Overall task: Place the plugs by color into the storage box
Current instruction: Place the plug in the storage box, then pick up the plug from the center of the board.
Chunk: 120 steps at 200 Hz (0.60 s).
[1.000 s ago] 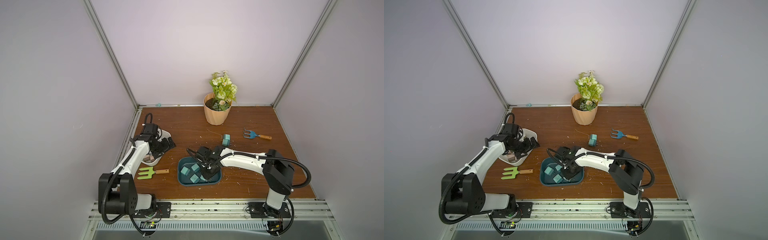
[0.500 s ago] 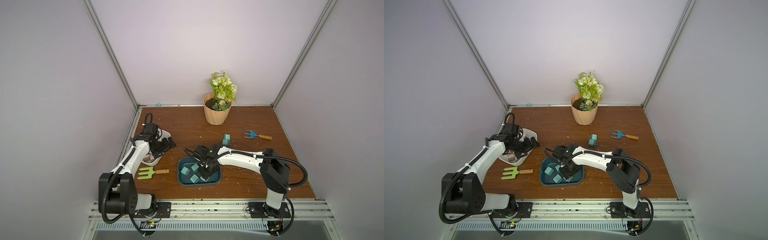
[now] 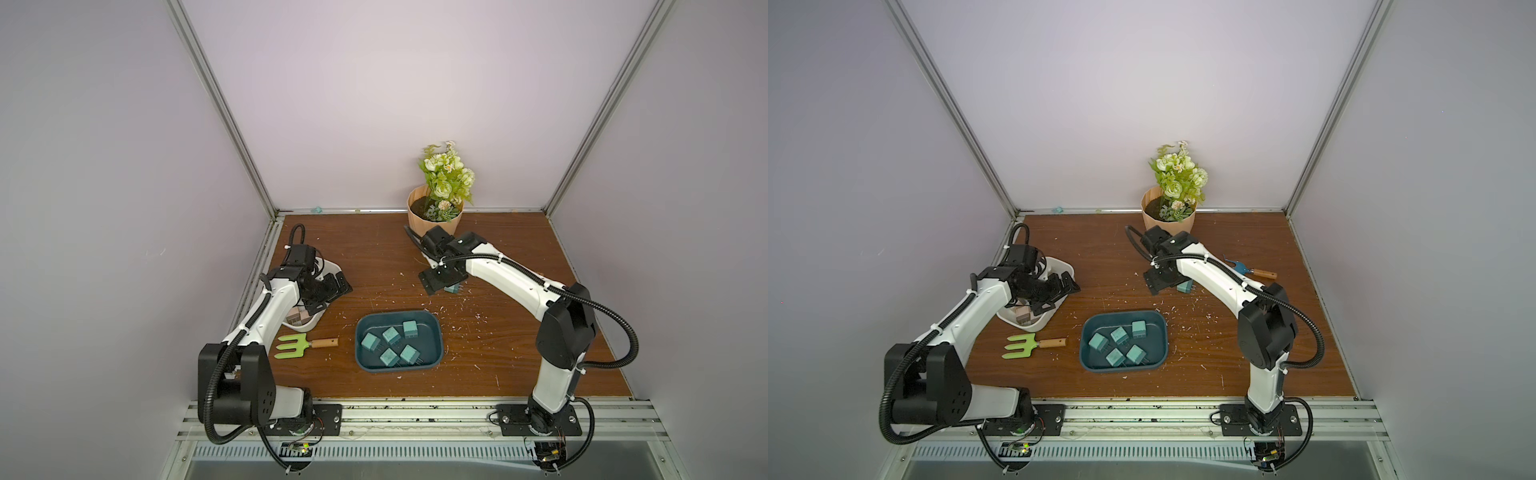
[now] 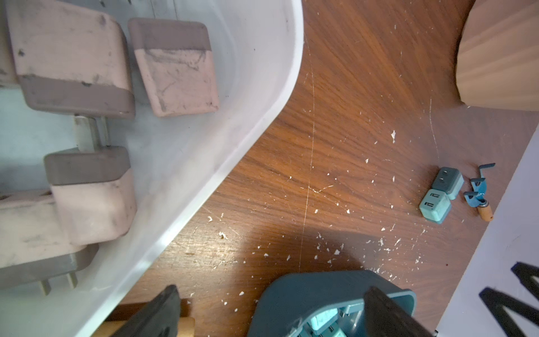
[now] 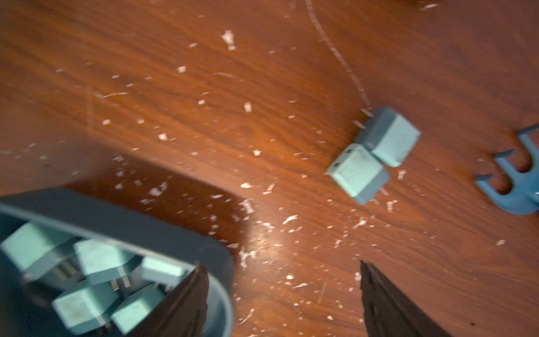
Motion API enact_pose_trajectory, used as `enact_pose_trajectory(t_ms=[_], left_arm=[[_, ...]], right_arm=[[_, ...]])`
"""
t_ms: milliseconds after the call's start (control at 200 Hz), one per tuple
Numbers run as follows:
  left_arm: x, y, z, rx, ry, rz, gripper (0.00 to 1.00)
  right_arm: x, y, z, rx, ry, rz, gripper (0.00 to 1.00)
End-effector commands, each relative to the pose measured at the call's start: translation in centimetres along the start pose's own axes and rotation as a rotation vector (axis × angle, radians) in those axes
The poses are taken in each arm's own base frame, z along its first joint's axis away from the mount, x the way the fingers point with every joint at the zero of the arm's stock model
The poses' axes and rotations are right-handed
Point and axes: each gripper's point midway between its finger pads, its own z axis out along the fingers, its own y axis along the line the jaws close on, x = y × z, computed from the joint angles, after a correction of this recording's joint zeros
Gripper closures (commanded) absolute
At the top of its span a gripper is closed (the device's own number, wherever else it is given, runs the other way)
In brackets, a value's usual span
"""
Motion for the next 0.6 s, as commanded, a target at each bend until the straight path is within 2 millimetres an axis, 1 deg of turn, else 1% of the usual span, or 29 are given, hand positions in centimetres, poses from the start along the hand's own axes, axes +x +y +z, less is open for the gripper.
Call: enact_pose_trajectory(t_ms=[0, 150, 270, 345, 430, 595], left_arm=[[-0.7, -0.3, -0.8, 0.0, -0.023, -0.016, 0.01], [-0.5, -0.1, -1.2, -0.008, -0.025, -0.019, 0.01], [-0.4, -0.1, -1.3, -0.013, -0.025, -0.021, 0.01], [-0.4, -0.1, -1.4, -0.014, -0.024, -0.022, 0.01], [-0.4, -0.2, -1.5, -0.013, -0.027, -0.024, 0.01], [-0.7, -0.4, -1.6, -0.01, -0.031, -0.026, 0.01]], right_arm=[[0.4, -2.2, 1.8, 0.082, 0.048, -0.082, 0.14], [-0.3, -4.7, 4.3, 0.073, 0.047, -0.033, 0.14], [-1.1, -5.7, 6.0, 0.041, 0.048, -0.001, 0.14], [-1.6, -5.5, 6.7, 0.011, 0.044, 0.001, 0.14], [-1.9, -4.8, 7.5, -0.027, 0.044, -0.012, 0.15], [-1.7, -3.7, 8.8, -0.089, 0.043, -0.011, 0.17]])
